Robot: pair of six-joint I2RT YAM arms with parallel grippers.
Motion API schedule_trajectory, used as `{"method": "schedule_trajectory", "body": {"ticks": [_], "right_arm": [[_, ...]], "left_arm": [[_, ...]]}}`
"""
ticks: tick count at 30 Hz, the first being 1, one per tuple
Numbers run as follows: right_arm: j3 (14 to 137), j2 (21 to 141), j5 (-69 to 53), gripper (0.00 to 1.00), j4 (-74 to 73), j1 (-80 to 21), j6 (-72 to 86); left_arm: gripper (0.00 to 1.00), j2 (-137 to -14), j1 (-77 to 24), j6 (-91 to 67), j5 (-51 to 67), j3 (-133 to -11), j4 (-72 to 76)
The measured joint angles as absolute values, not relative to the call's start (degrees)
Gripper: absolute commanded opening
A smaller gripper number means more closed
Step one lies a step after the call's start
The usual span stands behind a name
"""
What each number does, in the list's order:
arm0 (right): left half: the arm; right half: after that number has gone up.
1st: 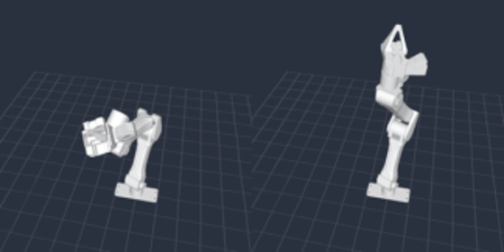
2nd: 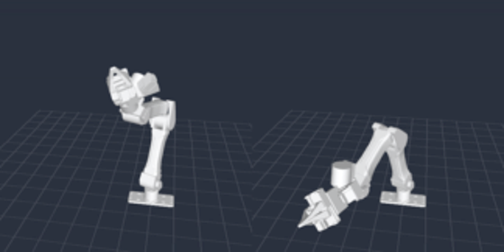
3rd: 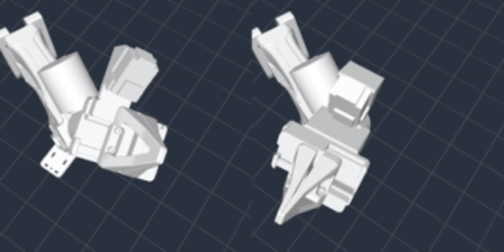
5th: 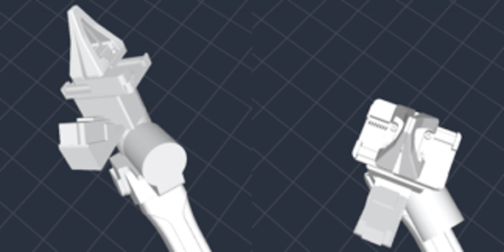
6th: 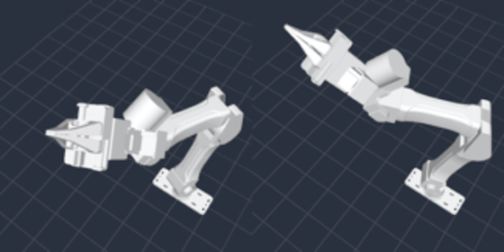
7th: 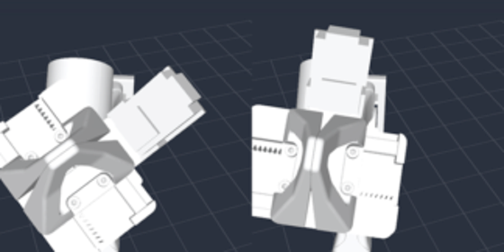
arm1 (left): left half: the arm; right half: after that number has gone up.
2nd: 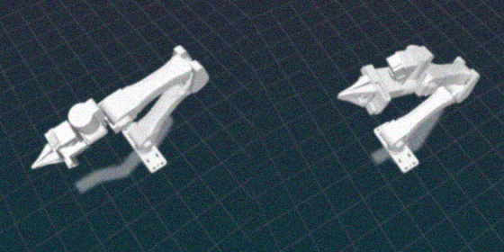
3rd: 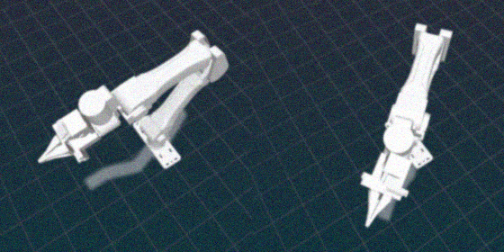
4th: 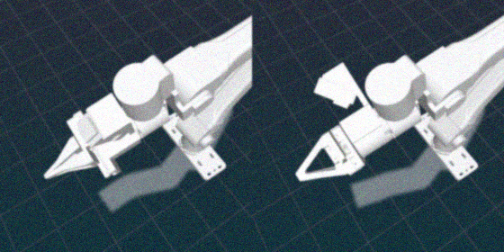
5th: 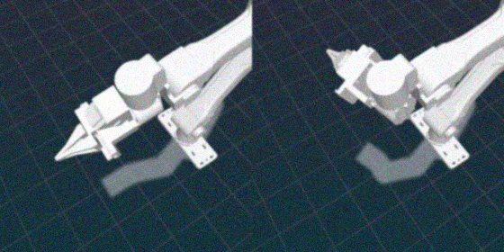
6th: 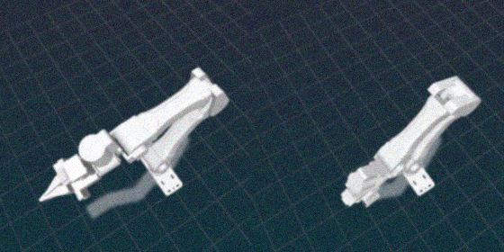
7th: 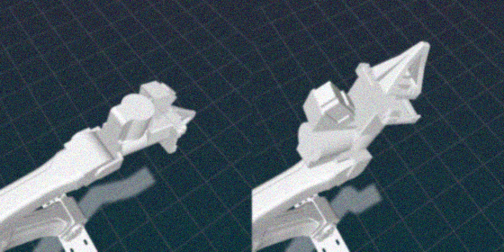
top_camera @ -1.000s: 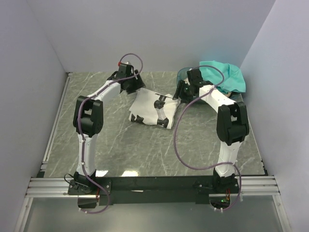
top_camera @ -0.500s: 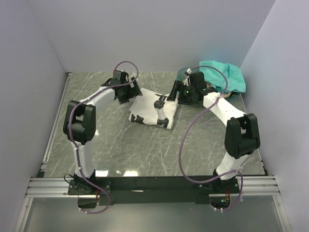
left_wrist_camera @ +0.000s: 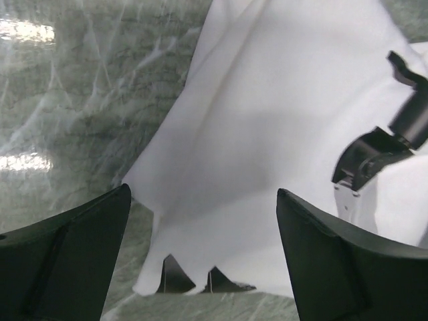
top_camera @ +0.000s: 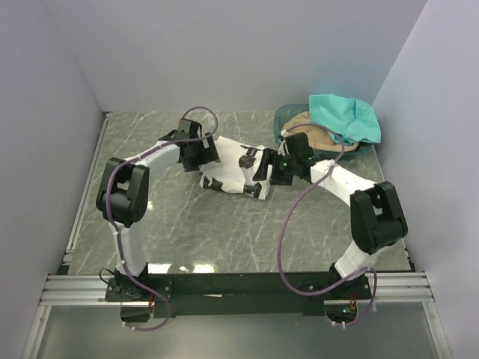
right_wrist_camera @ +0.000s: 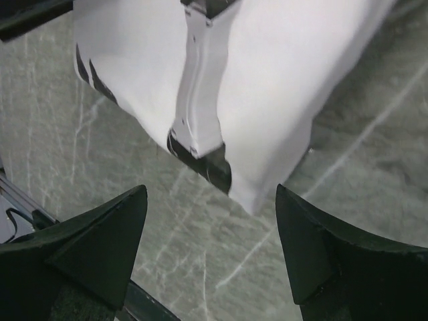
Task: Fold and stack the t-shirts
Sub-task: Fold the tshirt, then neatly place the folded tshirt to the corner
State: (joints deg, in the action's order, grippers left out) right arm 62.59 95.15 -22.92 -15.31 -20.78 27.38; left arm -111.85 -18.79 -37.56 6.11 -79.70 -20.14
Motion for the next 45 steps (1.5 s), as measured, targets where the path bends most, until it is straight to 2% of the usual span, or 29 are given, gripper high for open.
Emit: {"method": "schedule_trajectory", "body": {"ticks": [5,6,9,10,13,15,16,23,32,38,45], "right_arm": [[56.01,86.08,-19.68,0.84,-16.03,-20.80,27.29],[55.16,83.90,-18.76,0.84,-16.19,-20.80,27.14],[52.95,78.19,-16.64,0.84,-16.27,-20.80,26.72],[51.99,76.29,-15.94,0.84,-16.27,-20.75,26.46],[49.21,71.22,-14.33,0.84,-16.47,-20.64,25.58],[48.07,68.79,-13.43,0.85,-17.39,-20.32,25.04],[47.51,67.44,-12.86,0.85,-17.67,-19.99,24.62],[44.84,60.90,-10.04,0.85,-18.55,-18.70,22.63],[44.56,60.51,-9.06,0.86,-18.63,-17.12,21.52],[43.99,61.30,-9.04,0.86,-18.39,-15.77,21.52],[43.68,63.29,-9.65,0.86,-18.06,-13.98,21.54]], "left_arm": [[0.74,-116.20,-20.88,-35.88,3.77,-82.28,-21.93],[0.65,-116.99,-21.50,-35.38,2.85,-82.81,-22.33],[0.51,-118.02,-22.72,-34.94,1.76,-84.82,-23.44],[0.40,-118.69,-23.00,-34.85,1.34,-85.34,-23.73],[0.16,-119.66,-23.46,-34.81,0.14,-86.35,-24.40],[0.08,-119.66,-23.64,-34.70,-0.75,-86.48,-24.71],[0.01,-119.66,-23.73,-34.63,-1.61,-86.56,-24.88],[0.01,-119.48,-21.69,-32.88,-8.71,-87.48,-27.42],[0.01,-119.22,-10.37,-24.40,-22.15,-87.92,-29.80],[0.01,-122.02,-1.52,-21.08,-26.68,-93.60,-31.38],[0.01,-128.62,7.14,-16.53,-26.39,-102.96,-30.92]]}}
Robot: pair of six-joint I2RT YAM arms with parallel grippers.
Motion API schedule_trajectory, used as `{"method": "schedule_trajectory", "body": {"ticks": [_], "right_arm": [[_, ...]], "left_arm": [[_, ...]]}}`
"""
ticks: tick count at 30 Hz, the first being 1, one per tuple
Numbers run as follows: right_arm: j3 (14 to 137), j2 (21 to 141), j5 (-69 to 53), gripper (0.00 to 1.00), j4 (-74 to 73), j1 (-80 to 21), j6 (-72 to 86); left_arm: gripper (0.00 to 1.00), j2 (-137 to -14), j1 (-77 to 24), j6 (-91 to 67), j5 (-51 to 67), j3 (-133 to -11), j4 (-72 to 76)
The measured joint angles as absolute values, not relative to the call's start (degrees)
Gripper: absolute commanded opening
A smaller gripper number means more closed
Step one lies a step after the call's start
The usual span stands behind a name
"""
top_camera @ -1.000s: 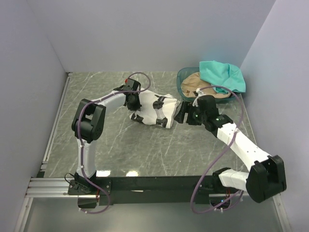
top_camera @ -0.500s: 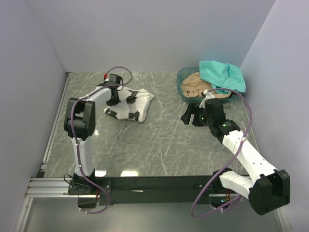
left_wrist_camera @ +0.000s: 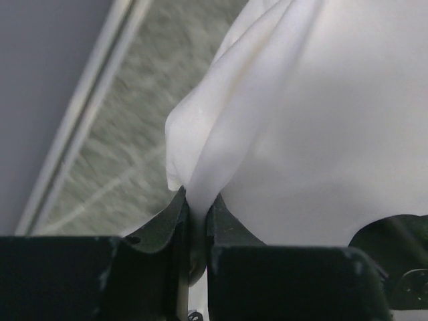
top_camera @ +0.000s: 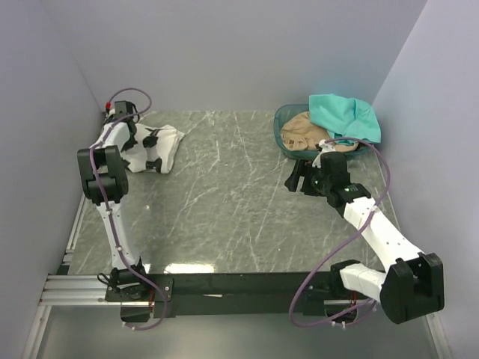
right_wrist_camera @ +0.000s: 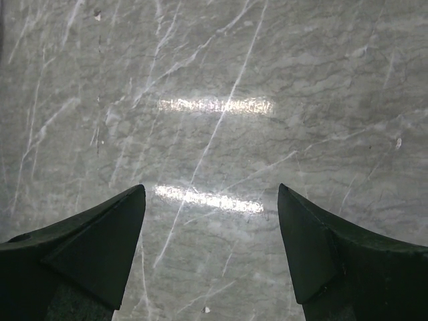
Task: Fold and stack the t-shirts
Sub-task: Neatly place the folded tshirt to the corner, then reset both grippers
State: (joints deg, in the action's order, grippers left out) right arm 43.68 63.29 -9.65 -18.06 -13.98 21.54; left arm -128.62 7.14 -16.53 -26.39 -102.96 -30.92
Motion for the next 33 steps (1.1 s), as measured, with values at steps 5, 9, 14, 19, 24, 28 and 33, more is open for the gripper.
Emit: {"method": "schedule_trajectory", "body": {"ticks": [5,9,14,19,24,28,33], "right_arm": [[43.68,64.36,-9.69,0.86,-18.02,-13.13,21.56],[43.70,65.25,-9.50,0.86,-18.15,-12.80,21.56],[43.70,65.91,-8.86,0.86,-18.48,-12.69,21.56],[43.86,65.93,-8.14,0.86,-18.59,-12.36,21.56],[43.86,65.93,-7.92,0.86,-18.59,-12.32,21.56],[43.86,65.91,-7.66,0.86,-18.61,-12.32,21.58],[43.86,65.32,-6.70,0.86,-18.74,-12.16,21.65]], "left_arm": [[0.01,-133.03,9.41,-12.64,-27.14,-110.54,-30.89],[0.01,-136.35,9.80,-11.38,-27.75,-116.88,-31.81],[0.01,-138.39,10.76,-11.25,-28.38,-119.63,-32.58],[0.02,-138.50,13.30,-11.92,-28.40,-119.63,-33.36],[0.43,-138.50,15.53,-13.02,-28.21,-119.46,-33.50],[0.87,-138.34,16.12,-14.63,-27.88,-119.26,-33.93],[0.99,-134.43,15.49,-17.28,-26.11,-117.01,-35.00]]}}
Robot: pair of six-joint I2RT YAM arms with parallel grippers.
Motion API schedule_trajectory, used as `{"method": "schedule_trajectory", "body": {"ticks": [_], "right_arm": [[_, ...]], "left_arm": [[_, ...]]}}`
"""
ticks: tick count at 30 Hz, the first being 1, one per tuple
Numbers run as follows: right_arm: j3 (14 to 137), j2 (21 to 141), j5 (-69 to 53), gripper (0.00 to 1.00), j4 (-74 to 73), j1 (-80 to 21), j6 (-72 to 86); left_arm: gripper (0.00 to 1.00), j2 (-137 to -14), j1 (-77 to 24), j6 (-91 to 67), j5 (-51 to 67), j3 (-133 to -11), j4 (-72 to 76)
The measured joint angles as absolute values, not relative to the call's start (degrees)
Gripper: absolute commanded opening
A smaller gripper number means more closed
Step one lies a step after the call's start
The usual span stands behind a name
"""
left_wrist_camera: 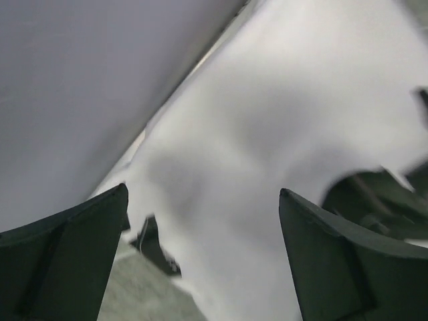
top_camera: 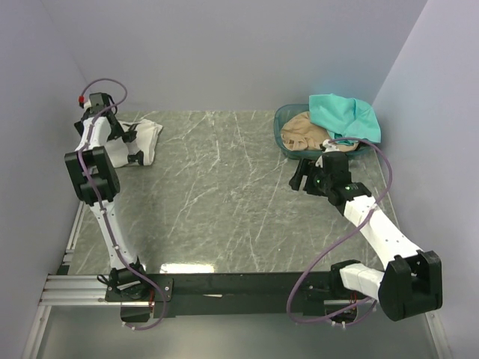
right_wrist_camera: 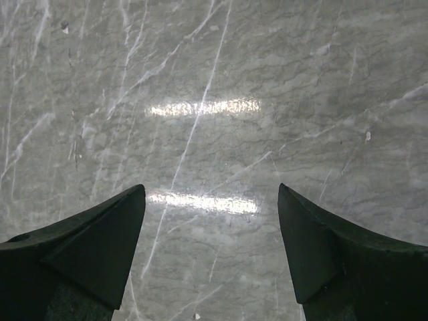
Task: Fold and stack the t-shirts
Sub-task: Reset both grippers
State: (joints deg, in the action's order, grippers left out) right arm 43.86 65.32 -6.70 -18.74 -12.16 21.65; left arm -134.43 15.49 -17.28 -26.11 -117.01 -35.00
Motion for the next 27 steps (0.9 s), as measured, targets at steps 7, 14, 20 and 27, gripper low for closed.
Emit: {"method": "schedule_trajectory", "body": {"ticks": [7,14,20,27], "right_arm": [[43.83,61.10,-5.56,0.87,-18.76,-12.10,22.76],[41.52,54.19,-3.77,0.89,-17.61,-12.08,23.53],[37.12,47.16,-1.04,0.95,-15.46,-12.01,24.45],[31.83,41.60,2.44,0.96,-13.78,-11.97,26.37]], "left_arm": [[1.00,-117.51,11.99,-22.90,-22.39,-108.71,-33.12],[0.99,-89.91,-5.82,-29.82,-20.25,-81.93,-20.86],[0.99,-65.19,-21.06,-35.51,-16.97,-53.56,-8.27],[0.99,-52.10,-27.09,-39.86,-19.20,-39.13,-5.45]]}}
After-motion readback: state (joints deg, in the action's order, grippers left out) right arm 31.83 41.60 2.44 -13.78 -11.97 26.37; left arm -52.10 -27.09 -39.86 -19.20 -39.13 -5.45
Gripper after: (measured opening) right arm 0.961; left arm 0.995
